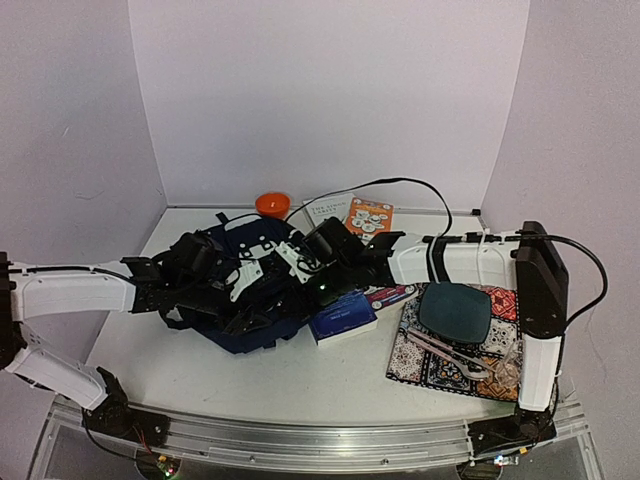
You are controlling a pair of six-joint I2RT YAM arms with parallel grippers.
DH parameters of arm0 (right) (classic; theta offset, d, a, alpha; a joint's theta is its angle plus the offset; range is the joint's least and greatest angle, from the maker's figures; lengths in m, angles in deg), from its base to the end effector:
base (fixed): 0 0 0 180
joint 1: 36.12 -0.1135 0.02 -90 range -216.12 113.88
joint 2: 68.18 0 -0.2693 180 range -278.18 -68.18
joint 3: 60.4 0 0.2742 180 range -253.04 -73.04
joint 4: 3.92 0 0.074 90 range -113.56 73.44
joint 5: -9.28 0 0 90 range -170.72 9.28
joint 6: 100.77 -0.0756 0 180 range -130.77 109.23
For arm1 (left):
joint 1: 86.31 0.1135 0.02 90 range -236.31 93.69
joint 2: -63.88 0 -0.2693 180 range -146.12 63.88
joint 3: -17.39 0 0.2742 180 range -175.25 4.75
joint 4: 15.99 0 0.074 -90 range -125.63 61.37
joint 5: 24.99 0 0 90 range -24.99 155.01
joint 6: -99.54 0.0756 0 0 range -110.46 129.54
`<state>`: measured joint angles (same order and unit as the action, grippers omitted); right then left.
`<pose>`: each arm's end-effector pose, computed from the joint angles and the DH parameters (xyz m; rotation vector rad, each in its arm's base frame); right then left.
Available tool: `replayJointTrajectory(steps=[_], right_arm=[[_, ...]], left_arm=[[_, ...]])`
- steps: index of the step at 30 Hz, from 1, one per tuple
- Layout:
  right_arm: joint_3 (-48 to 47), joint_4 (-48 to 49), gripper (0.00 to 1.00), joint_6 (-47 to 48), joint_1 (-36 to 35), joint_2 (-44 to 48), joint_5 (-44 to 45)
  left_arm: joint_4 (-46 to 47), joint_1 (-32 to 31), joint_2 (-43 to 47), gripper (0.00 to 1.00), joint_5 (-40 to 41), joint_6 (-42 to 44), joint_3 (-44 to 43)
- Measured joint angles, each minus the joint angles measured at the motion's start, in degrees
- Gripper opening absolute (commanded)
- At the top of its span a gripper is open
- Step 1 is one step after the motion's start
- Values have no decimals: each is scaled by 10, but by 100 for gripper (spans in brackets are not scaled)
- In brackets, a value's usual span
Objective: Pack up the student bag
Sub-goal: Hold the largest pocket of the student bag, then unzip the largest pocket of the student bag.
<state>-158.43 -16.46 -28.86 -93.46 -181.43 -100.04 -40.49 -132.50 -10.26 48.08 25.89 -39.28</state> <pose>0.2593 0.4509 0.2212 -0.9620 2.0176 1.1205 0.2034 -0.2438 0.1924 1.3446 1.9158 -0.6038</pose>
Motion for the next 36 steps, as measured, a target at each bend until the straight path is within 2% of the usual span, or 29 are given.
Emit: replayJointTrajectory(steps=[4,5,10,18,26,29,30,31,34,36], right_arm=[[0,0,0,4,0,0,2],[0,0,0,6,0,0,3],[12,3,0,19,6,7,5],[43,19,0,48,56,52,-13],[47,-7,0,84,137,56,-8],[46,-20,0,92,145,55,-11],[44,-25,0,94,145,54,-15],[41,-29,0,94,142,51,-18],[28,-36,0,93,130,43,-15],[20,-44,0,91,121,35,-5]], left_arm=[[14,0,-30,3,-16,9,-14],[14,0,-33,0,-16,14,-14],[13,1,-22,0,-13,17,-9],[-9,0,62,0,12,19,6],[-88,-4,134,0,68,30,7],[-115,-6,160,0,88,34,7],[-123,-6,167,1,94,34,8],[-130,-6,174,7,99,34,10],[-154,-6,176,33,109,33,11],[-171,-5,169,44,111,33,10]])
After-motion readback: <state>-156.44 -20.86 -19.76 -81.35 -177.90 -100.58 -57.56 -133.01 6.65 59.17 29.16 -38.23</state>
